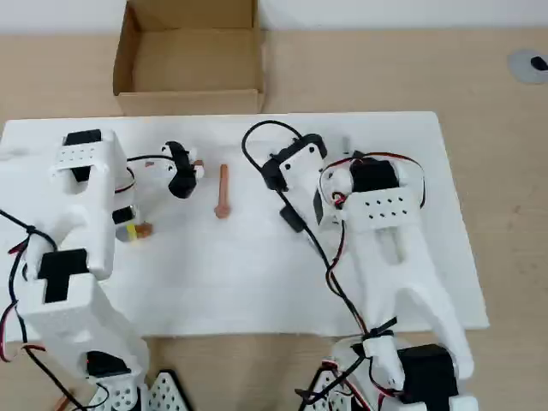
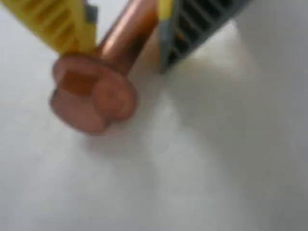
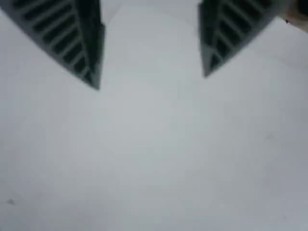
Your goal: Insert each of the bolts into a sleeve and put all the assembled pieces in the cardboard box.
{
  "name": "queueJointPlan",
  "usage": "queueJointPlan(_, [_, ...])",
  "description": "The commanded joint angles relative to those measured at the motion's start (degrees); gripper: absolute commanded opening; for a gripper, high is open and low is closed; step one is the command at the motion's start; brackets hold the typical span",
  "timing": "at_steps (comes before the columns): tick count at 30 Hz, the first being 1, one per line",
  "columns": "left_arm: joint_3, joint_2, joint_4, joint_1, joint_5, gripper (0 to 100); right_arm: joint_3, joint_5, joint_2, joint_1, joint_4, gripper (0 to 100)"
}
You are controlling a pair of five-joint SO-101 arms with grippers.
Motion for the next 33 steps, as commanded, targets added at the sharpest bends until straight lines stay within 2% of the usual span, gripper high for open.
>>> queueJointPlan(1, [-3.5,2.2,-0.4,0.9,-4.0,9,0.0,0.0,-0.2,-0.5,-0.8,17.3])
queueJointPlan(6, [-3.5,2.8,0.3,0.8,-3.6,8,-0.1,0.0,-0.2,-0.5,-2.3,17.3])
queueJointPlan(8, [-5.0,2.8,2.9,0.8,-3.3,2,-0.1,0.0,-0.2,-0.5,-2.5,17.3])
queueJointPlan(9, [-6.4,2.8,5.0,0.8,-2.4,0,-0.1,0.0,-0.2,-0.5,-3.1,17.3])
queueJointPlan(17, [-23.3,2.8,21.1,0.4,8.2,1,-0.1,0.2,-0.2,-0.7,-5.9,17.3])
queueJointPlan(19, [-26.4,2.8,22.2,0.4,11.5,1,-0.1,0.2,-0.2,-0.7,-6.0,17.3])
queueJointPlan(26, [-33.3,-3.2,22.2,0.4,30.3,1,-0.2,-0.1,-0.1,-0.9,-8.3,17.2])
queueJointPlan(33, [-33.4,-13.1,22.1,-3.0,62.7,1,-1.6,-0.1,3.5,-10.0,-11.9,17.3])
